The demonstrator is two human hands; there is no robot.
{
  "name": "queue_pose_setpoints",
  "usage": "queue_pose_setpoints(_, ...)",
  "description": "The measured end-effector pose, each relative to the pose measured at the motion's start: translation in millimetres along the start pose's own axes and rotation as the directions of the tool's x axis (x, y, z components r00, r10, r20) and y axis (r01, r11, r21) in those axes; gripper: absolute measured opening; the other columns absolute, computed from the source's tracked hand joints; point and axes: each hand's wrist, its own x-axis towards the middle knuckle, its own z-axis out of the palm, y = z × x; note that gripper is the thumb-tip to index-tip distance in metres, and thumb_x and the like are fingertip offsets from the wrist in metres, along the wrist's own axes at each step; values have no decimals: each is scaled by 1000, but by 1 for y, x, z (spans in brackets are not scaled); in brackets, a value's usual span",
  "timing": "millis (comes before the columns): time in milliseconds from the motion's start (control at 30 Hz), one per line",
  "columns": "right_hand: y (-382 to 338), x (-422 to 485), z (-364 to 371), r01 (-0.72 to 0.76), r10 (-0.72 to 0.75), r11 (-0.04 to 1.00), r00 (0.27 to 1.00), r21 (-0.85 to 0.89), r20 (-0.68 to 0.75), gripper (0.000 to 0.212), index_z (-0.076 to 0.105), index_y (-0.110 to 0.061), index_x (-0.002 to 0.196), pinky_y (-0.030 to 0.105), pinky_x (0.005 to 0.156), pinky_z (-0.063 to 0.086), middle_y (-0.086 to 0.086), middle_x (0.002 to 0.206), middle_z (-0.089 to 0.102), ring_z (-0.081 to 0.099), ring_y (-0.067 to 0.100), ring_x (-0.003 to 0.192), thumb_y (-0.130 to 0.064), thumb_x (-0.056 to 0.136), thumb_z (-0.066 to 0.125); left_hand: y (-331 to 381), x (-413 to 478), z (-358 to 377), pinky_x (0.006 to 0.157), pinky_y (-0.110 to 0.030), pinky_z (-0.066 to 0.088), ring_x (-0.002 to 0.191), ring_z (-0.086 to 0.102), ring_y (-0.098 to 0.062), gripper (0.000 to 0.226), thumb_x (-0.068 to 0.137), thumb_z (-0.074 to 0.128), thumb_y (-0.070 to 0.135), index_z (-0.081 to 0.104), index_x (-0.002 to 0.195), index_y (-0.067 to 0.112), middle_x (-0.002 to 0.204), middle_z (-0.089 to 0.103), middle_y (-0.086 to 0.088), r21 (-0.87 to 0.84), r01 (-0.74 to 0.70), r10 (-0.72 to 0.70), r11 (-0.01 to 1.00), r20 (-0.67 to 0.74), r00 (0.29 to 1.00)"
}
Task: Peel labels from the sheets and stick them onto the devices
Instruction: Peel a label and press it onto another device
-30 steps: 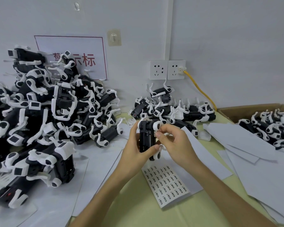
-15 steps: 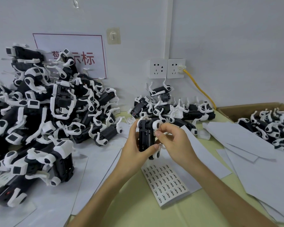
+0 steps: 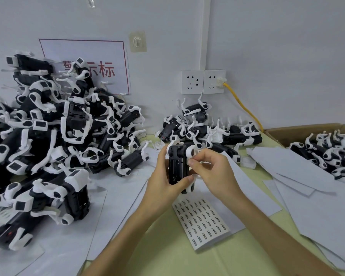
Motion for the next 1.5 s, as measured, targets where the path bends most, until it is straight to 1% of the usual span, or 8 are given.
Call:
queue_pose_setpoints(133, -1, 1, -3, -97, 98, 987, 995, 127, 2, 19, 68, -8, 75, 40, 76, 62, 7, 80, 76, 75, 21, 77, -16, 87, 80, 0, -1, -1, 97, -35, 56, 110, 70, -8, 82, 82, 81, 33, 37, 151, 41, 118, 72, 15, -6, 9, -9, 1000, 18, 1000)
queue_pose_setpoints(267, -3, 1, -5, -143, 127, 961, 989, 238, 81, 15, 70, -10, 81, 23, 66, 54, 4, 74, 71, 69, 12, 70, -17, 92, 76, 3, 0, 0, 95, -32, 58, 111, 72, -16, 66, 92, 78, 8, 48, 146, 30, 118, 75, 0, -174, 93, -83, 980, 65, 994)
queue_pose_setpoints(433, -5, -3, 2, -112, 87, 941, 992, 320, 91, 3, 72, -15, 97, 22, 76, 55, -4, 90, 74, 70, 10, 86, -18, 95, 72, 7, 0, -1, 91, -21, 55, 113, 72, -12, 58, 94, 75, 8, 53, 143, 30, 118, 76, 3, -265, 140, -126, 954, 68, 990)
queue_pose_setpoints(633, -5, -6, 3, -194, 184, 855, 981, 482, 68, 11, 75, -12, 91, 38, 76, 59, 5, 94, 75, 73, 26, 90, -15, 82, 81, 8, -4, 3, 101, -35, 56, 120, 68, -17, 71, 86, 76, 19, 45, 149, 34, 127, 72, 4, -211, 94, -74, 973, 102, 992)
queue_pose_setpoints(800, -5, -6, 4, -327, 283, 711, 943, 623, 173, 19, 74, -8, 81, 27, 61, 57, 12, 90, 74, 73, 22, 75, -17, 67, 82, 6, -3, -2, 104, -43, 55, 123, 67, -22, 73, 85, 75, 16, 45, 148, 37, 130, 70, 3, -211, 93, -71, 973, 112, 991)
queue_pose_setpoints(1000, -3, -4, 5, -316, 286, 762, 947, 565, 145, 9, 78, -13, 84, 25, 65, 54, 2, 78, 71, 65, 14, 70, -19, 78, 80, 4, -2, -4, 94, -30, 57, 118, 70, -23, 73, 91, 75, -1, 45, 150, 32, 126, 72, -3, -257, 126, -98, 958, 120, 988)
queue_pose_setpoints(1233, -1, -7, 7, -231, 210, 835, 973, 499, 99, 8, 72, -14, 98, 44, 82, 58, 10, 106, 75, 74, 32, 99, -13, 90, 75, 9, -1, -2, 93, -30, 57, 118, 70, -26, 67, 96, 69, -3, 45, 152, 23, 128, 71, -8, -283, 132, -94, 950, 141, 985)
queue_pose_setpoints(1500, 5, 1, 0, -224, 190, 892, 974, 393, 125, 12, 67, -11, 92, 19, 68, 48, 0, 90, 74, 64, 14, 76, 0, 93, 65, 7, 3, -5, 98, -31, 55, 117, 71, -24, 69, 94, 71, 5, 44, 152, 29, 123, 76, -8, -369, 224, -190, 902, 126, 974)
